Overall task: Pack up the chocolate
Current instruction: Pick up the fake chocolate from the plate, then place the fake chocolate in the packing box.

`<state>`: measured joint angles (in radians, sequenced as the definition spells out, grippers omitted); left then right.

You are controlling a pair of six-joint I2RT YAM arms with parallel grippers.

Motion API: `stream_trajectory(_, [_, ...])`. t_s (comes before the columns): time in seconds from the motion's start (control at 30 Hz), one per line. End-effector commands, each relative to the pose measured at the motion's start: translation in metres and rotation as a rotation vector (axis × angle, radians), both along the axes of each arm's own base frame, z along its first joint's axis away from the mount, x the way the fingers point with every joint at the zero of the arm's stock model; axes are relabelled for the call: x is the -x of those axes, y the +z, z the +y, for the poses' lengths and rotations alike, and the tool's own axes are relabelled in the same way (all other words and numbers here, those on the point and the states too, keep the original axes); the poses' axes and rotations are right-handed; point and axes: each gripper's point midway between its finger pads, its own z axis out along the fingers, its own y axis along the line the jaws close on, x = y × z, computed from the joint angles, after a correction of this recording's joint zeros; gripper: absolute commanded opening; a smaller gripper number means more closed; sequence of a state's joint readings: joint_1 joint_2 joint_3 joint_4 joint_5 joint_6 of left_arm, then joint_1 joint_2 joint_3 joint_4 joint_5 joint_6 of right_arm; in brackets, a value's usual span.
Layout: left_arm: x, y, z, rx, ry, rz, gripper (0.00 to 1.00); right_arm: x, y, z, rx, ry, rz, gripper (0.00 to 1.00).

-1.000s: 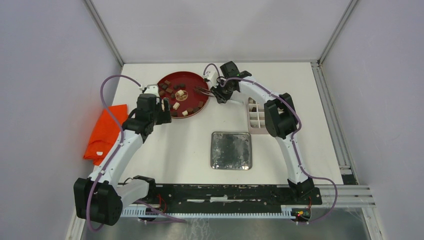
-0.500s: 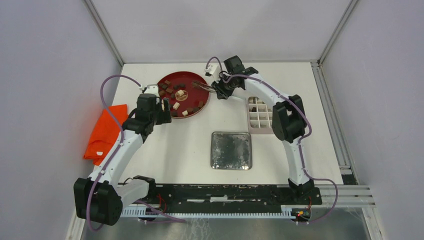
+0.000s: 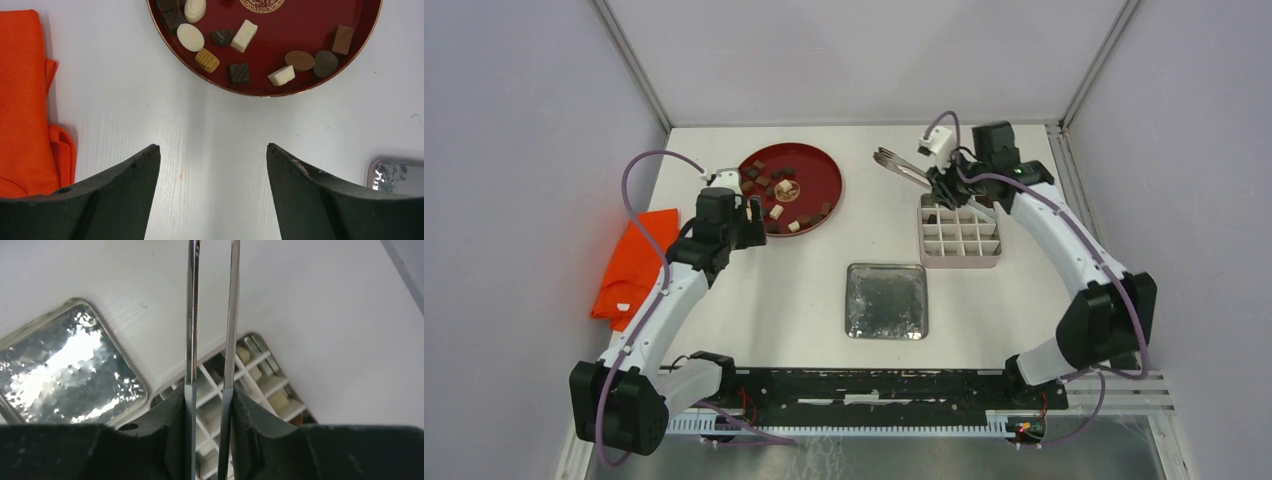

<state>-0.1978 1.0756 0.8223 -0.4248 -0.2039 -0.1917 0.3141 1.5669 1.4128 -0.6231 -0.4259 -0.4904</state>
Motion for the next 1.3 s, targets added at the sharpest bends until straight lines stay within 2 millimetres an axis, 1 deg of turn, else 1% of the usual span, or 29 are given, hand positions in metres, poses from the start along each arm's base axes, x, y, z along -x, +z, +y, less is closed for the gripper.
stream_trajectory(0.0, [-0.002,0.014,-0.001,-0.005,-0.030,-0.047,0.83,0.031,-0.011,-0.052,0.032,-0.069,-0.008,0.00])
stream_trajectory(0.1, [-0.001,0.014,-0.002,0.001,-0.038,-0.053,0.84,0.050,-0.026,-0.087,0.047,-0.137,0.011,0.00])
stream_trajectory(0.17, [-0.001,0.014,-0.003,0.003,-0.042,-0.050,0.85,0.060,-0.036,-0.105,0.055,-0.174,0.027,0.00])
stream_trajectory(0.27, [-0.002,0.013,-0.004,0.006,-0.047,-0.045,0.85,0.073,-0.053,-0.124,0.069,-0.212,0.057,0.00])
stream_trajectory(0.3, [-0.001,0.013,-0.005,0.008,-0.050,-0.047,0.85,0.077,-0.059,-0.125,0.071,-0.209,0.069,0.00])
stream_trajectory(0.33, [-0.001,0.013,-0.005,0.010,-0.052,-0.048,0.85,0.078,-0.063,-0.136,0.075,-0.238,0.077,0.00])
stream_trajectory(0.47, [-0.001,0.014,-0.006,0.012,-0.053,-0.051,0.85,0.085,-0.083,-0.152,0.098,-0.268,0.115,0.01])
stream_trajectory(0.57, [0.000,0.015,-0.006,0.013,-0.053,-0.054,0.85,0.086,-0.089,-0.159,0.098,-0.278,0.132,0.03])
stream_trajectory(0.63, [0.000,0.015,-0.006,0.014,-0.054,-0.055,0.85,0.086,-0.089,-0.162,0.099,-0.281,0.136,0.06])
stream_trajectory(0.93, [0.001,0.016,-0.005,0.014,-0.053,-0.055,0.85,0.087,-0.095,-0.156,0.073,-0.250,0.178,0.17])
stream_trajectory(1.13, [0.001,0.016,-0.006,0.014,-0.054,-0.058,0.85,0.083,-0.096,-0.160,0.089,-0.262,0.170,0.18])
stream_trajectory(1.27, [0.001,0.016,-0.006,0.015,-0.054,-0.057,0.85,0.082,-0.098,-0.160,0.088,-0.262,0.181,0.23])
